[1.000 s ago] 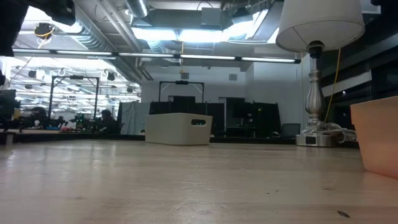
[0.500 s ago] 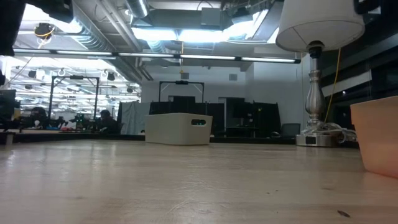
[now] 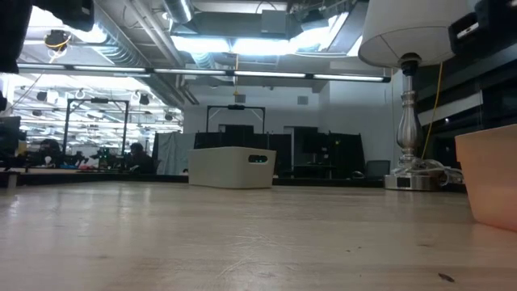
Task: Pick & Place Office items
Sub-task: Return to Home Position
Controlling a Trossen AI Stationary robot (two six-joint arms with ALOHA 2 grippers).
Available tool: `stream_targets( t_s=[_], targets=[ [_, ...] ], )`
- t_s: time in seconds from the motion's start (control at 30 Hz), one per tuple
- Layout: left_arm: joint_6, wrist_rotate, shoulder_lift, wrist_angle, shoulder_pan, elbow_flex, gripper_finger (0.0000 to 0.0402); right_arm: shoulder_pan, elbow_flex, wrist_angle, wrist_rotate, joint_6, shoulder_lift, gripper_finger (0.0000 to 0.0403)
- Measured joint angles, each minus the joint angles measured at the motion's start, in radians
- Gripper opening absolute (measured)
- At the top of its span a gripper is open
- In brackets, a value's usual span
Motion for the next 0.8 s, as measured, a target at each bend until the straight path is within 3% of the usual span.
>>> stream_targets(
  t_s=[0.2,0.37,0.5,0.63,0.8],
  targets=[
    [0.006,0.016,-0.004,-0.052,0.000,0.000,0.0363,0.000,0.000,-0.187,0.087,0.015,0.000,0.0201],
    [0.027,0.055,-0.004,-0.143,0.000,0.000,0.0363,0.000,0.000,-0.378,0.045,0.044,0.000,0.0201],
    [0.050,0.056,-0.004,-0.278,0.000,0.000,0.0363,0.000,0.000,-0.390,-0.047,-0.007,0.000,0.0201],
    [0.116,0.056,-0.003,-0.441,0.000,0.000,0.0363,0.001,0.000,-0.391,-0.047,-0.120,0.023,0.0201],
    [0.256,0.132,0.012,-0.443,0.000,0.000,0.0363,0.001,0.000,-0.391,-0.044,-0.141,0.089,0.0200]
  ],
)
